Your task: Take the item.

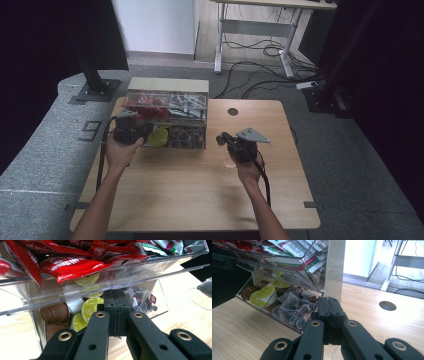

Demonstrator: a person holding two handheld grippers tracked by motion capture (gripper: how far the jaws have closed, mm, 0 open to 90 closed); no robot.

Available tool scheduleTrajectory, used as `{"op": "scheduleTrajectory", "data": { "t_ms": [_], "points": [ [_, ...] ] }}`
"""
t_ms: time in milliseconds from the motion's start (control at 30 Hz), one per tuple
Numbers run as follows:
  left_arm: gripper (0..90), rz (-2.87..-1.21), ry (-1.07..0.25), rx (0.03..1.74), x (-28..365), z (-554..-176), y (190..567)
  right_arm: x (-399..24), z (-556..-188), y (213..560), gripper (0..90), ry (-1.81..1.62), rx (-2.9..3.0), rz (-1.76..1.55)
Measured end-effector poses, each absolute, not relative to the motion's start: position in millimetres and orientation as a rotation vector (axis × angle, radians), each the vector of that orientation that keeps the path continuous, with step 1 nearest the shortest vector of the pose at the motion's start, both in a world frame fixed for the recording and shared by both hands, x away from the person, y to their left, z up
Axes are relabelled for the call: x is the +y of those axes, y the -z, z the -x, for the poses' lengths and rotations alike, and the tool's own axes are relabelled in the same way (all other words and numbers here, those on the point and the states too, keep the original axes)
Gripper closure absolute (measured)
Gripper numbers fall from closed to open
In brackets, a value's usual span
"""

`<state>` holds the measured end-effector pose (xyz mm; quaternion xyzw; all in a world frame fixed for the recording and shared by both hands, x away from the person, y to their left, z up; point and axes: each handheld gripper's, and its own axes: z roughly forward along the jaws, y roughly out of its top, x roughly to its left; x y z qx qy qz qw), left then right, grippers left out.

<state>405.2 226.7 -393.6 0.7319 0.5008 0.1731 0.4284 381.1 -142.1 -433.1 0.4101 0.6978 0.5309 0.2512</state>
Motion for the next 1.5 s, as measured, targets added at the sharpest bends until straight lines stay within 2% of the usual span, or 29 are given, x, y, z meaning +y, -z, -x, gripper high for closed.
{"op": "scheduleTrajectory", "data": {
  "t_ms": [1500],
  "points": [
    [89.2, -1.826, -0.424, 1.254, 227, -405, 393, -180, -376, 445, 88.7, -1.411, 1.861, -1.187]
  ]
}}
